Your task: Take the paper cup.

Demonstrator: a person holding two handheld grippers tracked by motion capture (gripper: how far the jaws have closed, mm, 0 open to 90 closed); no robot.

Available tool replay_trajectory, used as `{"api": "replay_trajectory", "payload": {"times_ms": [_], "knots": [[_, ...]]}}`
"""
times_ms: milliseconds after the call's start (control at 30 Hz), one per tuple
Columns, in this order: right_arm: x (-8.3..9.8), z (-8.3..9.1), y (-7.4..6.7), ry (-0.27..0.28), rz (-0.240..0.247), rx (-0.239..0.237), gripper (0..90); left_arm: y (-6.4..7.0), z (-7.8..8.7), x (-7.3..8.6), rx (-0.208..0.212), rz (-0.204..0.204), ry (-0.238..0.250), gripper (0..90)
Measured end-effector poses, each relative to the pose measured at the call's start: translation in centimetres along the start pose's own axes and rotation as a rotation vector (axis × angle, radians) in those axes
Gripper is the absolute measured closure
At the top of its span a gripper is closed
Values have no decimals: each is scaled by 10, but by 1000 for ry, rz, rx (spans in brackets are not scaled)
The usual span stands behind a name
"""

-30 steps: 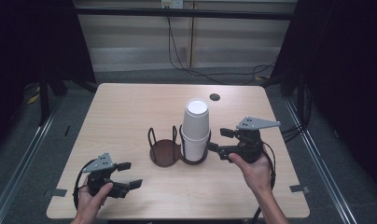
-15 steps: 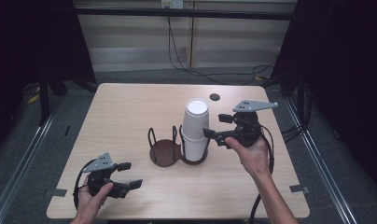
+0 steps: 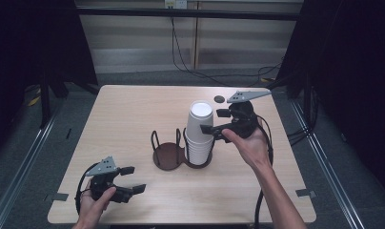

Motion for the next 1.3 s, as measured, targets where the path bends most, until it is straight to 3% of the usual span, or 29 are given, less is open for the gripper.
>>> {"api": "replay_trajectory", "payload": {"times_ms": [600,1300], "knots": [[-20,-29,5,-84,22,-24,157,1,-1,0,12,1,-8,163],[-22,-43,7,-102,43,-11,210,2,-1,0,22,1,-7,163]]}}
Point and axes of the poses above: each handheld gripper's, and its own axes: z roughly backward along the jaws, x roughly out of its underside, y roughly to its right, the point moved 5 cm from there along -z, roughly forward along the jaws, and after that the axes turned 1 degree about z, right-handed, at the moved point
